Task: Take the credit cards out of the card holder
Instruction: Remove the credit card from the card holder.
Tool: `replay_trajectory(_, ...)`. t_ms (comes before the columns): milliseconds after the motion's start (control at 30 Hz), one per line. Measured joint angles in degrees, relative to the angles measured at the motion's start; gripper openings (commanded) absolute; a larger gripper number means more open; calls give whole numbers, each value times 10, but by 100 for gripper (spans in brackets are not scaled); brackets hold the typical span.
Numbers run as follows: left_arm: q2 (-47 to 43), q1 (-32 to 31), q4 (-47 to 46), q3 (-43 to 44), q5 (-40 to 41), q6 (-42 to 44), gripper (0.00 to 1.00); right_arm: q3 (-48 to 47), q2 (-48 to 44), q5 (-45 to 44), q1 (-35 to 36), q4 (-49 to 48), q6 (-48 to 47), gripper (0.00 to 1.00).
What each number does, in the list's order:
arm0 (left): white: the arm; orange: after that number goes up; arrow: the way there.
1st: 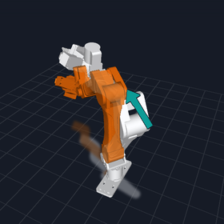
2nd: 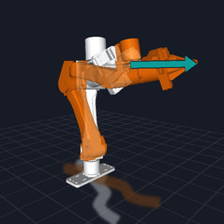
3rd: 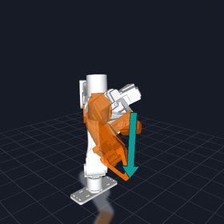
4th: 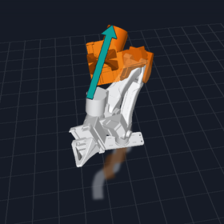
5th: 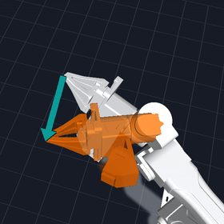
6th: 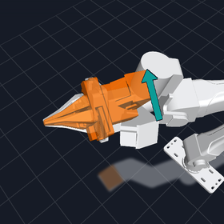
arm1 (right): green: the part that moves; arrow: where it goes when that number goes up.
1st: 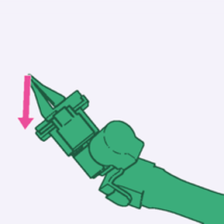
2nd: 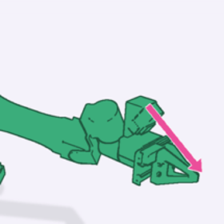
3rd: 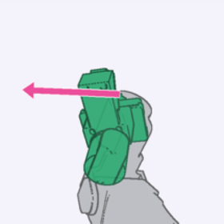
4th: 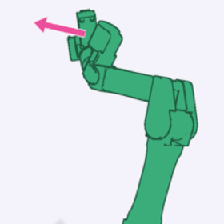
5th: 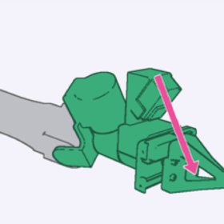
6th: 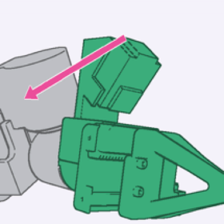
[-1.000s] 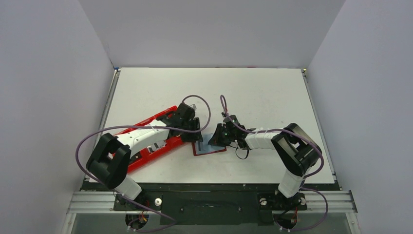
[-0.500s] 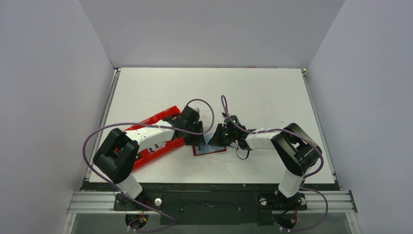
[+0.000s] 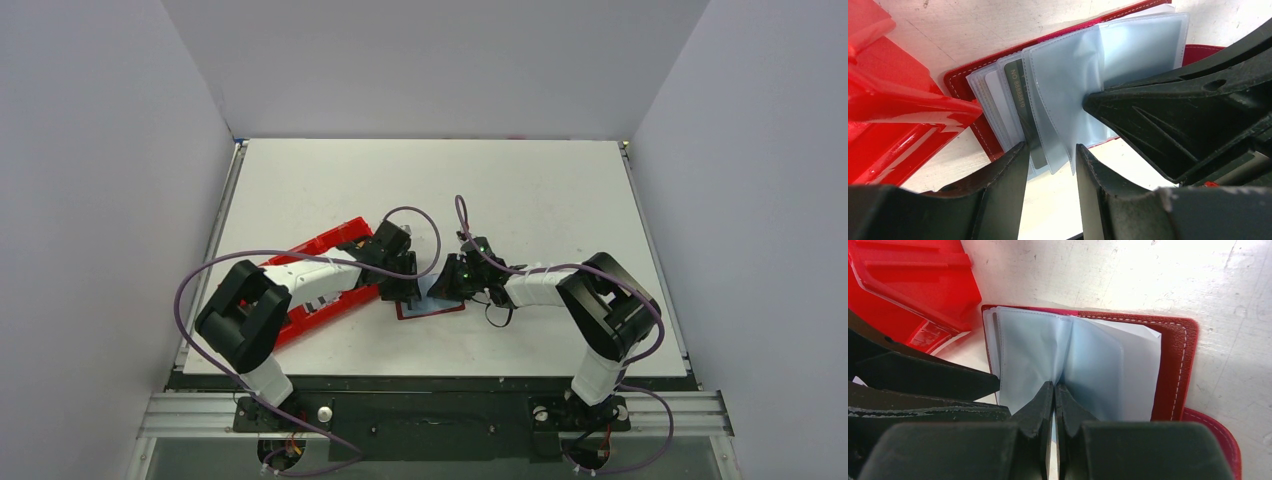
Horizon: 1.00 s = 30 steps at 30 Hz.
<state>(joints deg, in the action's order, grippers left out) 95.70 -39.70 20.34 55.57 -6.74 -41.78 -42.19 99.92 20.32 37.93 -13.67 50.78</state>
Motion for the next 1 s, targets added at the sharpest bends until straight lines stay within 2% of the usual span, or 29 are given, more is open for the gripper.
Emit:
replay_trajectory(333, 5, -1, 0, 0, 1, 0, 32, 1, 0, 1, 0, -1, 0, 0)
replay_trajectory(1000, 7, -12, 5, 5, 10, 1, 33, 1, 0, 1, -1, -2, 0, 0)
